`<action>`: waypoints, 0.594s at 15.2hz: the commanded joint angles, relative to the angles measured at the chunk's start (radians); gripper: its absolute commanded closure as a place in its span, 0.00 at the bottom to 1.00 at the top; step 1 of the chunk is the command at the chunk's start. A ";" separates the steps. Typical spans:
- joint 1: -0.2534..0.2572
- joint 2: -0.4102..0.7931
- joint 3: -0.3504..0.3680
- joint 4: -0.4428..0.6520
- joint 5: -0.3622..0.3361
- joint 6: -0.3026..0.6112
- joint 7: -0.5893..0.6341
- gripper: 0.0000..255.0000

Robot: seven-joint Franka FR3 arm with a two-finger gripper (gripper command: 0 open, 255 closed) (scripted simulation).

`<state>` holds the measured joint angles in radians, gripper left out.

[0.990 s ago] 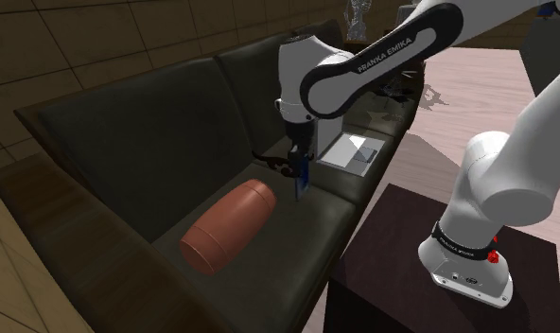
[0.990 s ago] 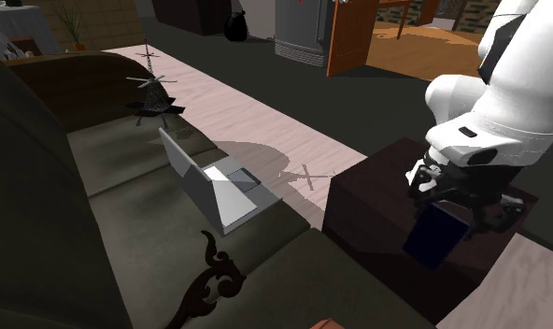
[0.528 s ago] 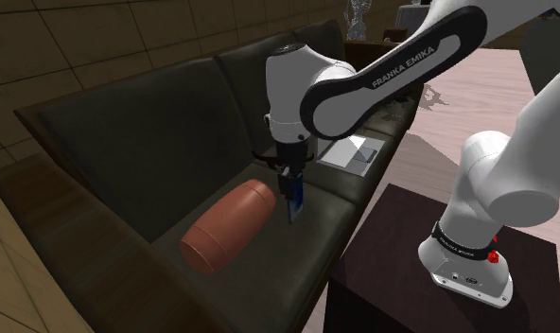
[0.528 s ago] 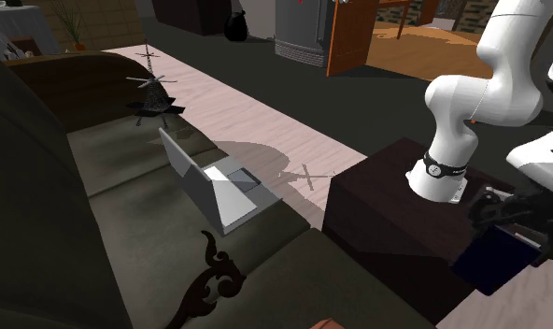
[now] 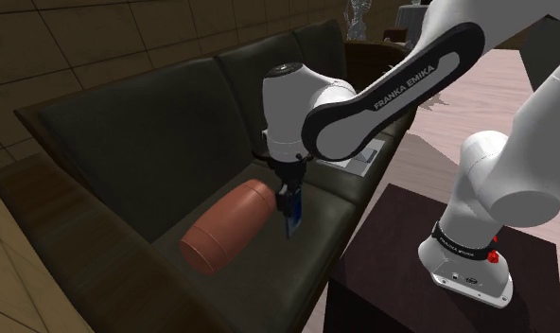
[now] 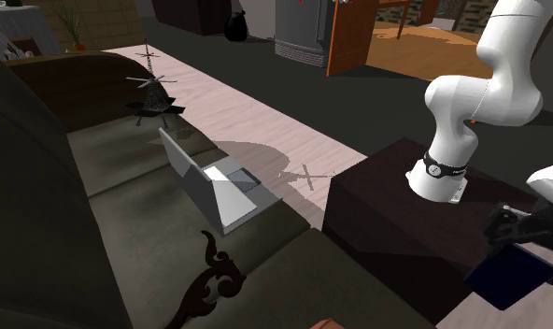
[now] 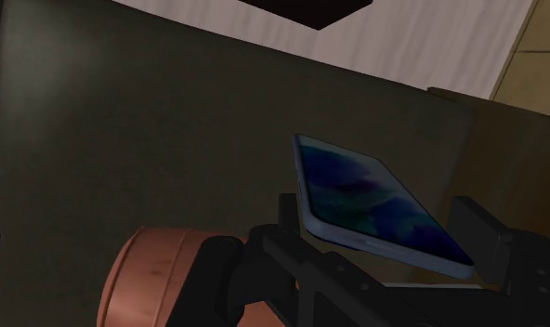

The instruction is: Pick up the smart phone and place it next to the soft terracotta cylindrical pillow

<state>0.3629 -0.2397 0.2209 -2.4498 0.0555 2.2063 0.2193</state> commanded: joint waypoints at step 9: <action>-0.004 0.088 0.009 -0.063 -0.017 0.150 0.015 1.00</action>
<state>0.3590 -0.1617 0.2286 -2.5080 0.0403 2.3411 0.2312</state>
